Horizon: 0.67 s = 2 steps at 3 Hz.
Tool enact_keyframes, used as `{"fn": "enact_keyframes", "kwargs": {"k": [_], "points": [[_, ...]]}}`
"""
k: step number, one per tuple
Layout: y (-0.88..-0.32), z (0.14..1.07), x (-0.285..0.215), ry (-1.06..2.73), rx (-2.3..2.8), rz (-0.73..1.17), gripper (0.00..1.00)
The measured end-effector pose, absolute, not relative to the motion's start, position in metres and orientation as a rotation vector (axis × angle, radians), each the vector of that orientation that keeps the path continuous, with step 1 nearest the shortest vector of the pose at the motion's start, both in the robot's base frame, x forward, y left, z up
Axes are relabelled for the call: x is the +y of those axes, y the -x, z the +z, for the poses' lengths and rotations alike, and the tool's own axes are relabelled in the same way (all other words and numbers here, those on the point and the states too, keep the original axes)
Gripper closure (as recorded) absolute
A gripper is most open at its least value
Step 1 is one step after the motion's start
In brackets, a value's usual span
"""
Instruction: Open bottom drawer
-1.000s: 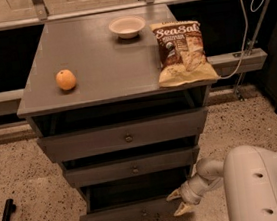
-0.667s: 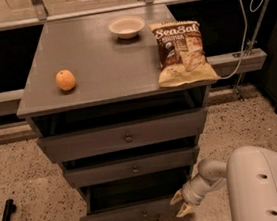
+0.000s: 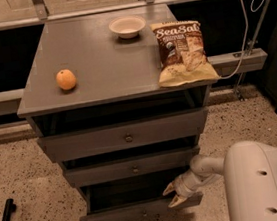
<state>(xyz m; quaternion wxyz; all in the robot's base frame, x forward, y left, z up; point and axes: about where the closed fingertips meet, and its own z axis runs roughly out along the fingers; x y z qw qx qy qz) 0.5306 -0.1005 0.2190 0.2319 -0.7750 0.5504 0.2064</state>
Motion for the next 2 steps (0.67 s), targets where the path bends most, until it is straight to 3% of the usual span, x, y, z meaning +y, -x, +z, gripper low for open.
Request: {"fn": "enact_keyframes", "kwargs": {"k": [2], "points": [[-0.54, 0.194, -0.108, 2.123, 1.601, 0.542, 0.49]]}}
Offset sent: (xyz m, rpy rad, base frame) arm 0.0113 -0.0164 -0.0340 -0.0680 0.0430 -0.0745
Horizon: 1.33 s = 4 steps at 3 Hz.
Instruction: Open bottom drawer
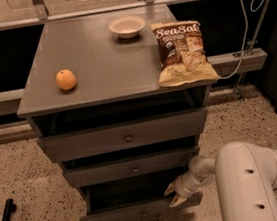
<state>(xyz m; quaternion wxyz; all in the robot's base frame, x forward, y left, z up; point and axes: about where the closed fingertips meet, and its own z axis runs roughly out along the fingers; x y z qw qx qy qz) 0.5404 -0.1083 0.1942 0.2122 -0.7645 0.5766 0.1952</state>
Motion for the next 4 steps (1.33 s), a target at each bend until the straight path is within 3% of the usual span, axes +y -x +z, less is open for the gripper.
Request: {"fn": "enact_keyframes", "kwargs": {"k": [2, 3, 4], "points": [[-0.489, 0.208, -0.112, 2.135, 1.676, 0.706, 0.51], [-0.47, 0.209, -0.112, 2.122, 1.694, 0.771, 0.63], [-0.468, 0.216, -0.111, 2.09, 1.669, 0.747, 0.68]]}}
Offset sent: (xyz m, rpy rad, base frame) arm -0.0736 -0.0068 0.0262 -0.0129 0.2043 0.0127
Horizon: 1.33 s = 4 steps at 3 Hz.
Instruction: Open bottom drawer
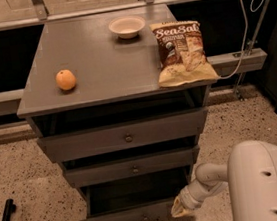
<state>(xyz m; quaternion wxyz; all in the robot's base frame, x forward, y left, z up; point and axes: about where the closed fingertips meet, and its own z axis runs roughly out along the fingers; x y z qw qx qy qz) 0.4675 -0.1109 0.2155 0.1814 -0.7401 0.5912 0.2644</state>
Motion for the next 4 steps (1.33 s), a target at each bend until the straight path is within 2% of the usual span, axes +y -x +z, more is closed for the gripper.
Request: {"fn": "enact_keyframes", "kwargs": {"k": [2, 3, 4], "points": [[-0.51, 0.232, -0.096, 2.083, 1.549, 0.584, 0.73], [-0.531, 0.229, -0.095, 2.075, 1.541, 0.502, 0.92], [-0.55, 0.221, -0.095, 2.036, 1.544, 0.448, 1.0]]}}
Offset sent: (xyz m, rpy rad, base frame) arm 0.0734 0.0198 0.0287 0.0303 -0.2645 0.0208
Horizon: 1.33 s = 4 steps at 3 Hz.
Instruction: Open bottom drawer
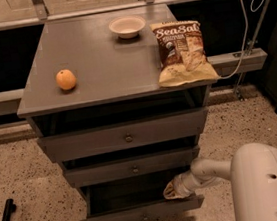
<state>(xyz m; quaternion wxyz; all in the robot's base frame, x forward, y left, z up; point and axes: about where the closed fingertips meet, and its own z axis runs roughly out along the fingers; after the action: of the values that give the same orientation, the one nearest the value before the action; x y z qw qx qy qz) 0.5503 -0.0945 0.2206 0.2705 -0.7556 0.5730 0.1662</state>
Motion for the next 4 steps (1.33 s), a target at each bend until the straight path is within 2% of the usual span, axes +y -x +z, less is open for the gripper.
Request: {"fn": "enact_keyframes", "kwargs": {"k": [2, 4], "points": [[-0.572, 0.19, -0.107, 1.959, 1.613, 0.386, 1.0], [-0.573, 0.154, -0.123, 1.935, 1.711, 0.44, 1.0]]}}
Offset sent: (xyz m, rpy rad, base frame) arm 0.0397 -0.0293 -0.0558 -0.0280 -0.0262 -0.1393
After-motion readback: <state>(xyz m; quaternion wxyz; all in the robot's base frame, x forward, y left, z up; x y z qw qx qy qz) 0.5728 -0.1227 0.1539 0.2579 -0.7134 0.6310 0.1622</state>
